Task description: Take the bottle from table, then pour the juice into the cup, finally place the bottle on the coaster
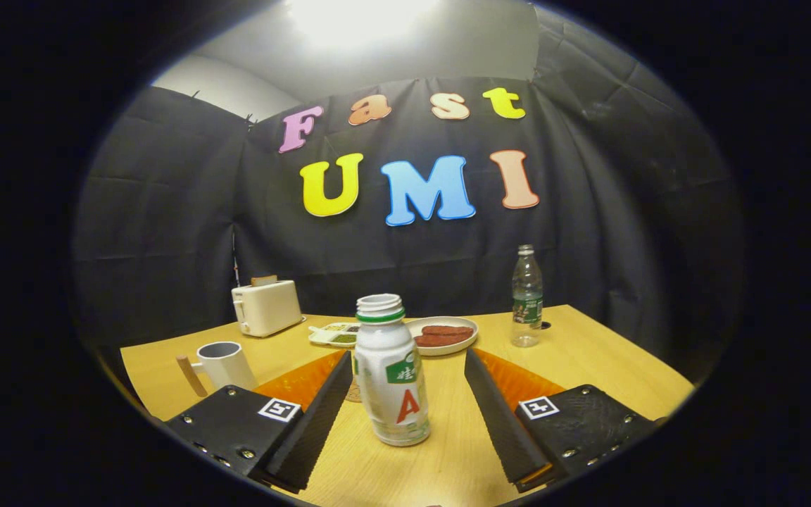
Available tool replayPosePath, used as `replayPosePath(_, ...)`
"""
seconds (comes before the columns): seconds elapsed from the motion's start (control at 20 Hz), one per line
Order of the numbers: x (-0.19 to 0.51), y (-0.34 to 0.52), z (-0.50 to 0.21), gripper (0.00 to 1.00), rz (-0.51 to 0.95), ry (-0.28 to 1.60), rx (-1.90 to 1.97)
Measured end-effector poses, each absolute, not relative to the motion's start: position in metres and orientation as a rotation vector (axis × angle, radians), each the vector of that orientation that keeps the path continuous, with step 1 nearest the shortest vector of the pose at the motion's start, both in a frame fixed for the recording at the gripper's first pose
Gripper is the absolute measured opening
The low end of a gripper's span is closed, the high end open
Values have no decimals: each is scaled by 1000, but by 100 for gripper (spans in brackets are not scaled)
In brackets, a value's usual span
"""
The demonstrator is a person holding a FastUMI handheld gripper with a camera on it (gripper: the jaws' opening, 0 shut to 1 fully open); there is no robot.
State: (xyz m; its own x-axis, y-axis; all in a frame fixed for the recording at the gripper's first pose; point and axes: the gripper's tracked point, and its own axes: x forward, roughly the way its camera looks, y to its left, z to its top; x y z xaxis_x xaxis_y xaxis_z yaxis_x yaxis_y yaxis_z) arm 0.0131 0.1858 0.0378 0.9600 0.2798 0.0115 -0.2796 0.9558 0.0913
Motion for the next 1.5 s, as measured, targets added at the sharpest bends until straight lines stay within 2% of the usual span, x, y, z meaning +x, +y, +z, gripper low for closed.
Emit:
replayPosePath(0.35, 44, 211, 6, 97, 273, 67, 44)
replayPosePath(0.5, 61, 206, -1, 97, 221, 82, 17)
replayPosePath(0.6, 62, 202, -5, 80, 200, 89, 12)
replayPosePath(0.65, 65, 202, -6, 75, 190, 92, 14)
replayPosePath(0.85, 62, 198, -6, 69, 152, 98, 0)
replayPosePath(0.9, 62, 198, -5, 65, 147, 103, -16)
replayPosePath(1.25, 60, 210, 9, 65, 117, 71, -224)
replayPosePath(1.5, 64, 222, 47, 65, 54, -37, -474)
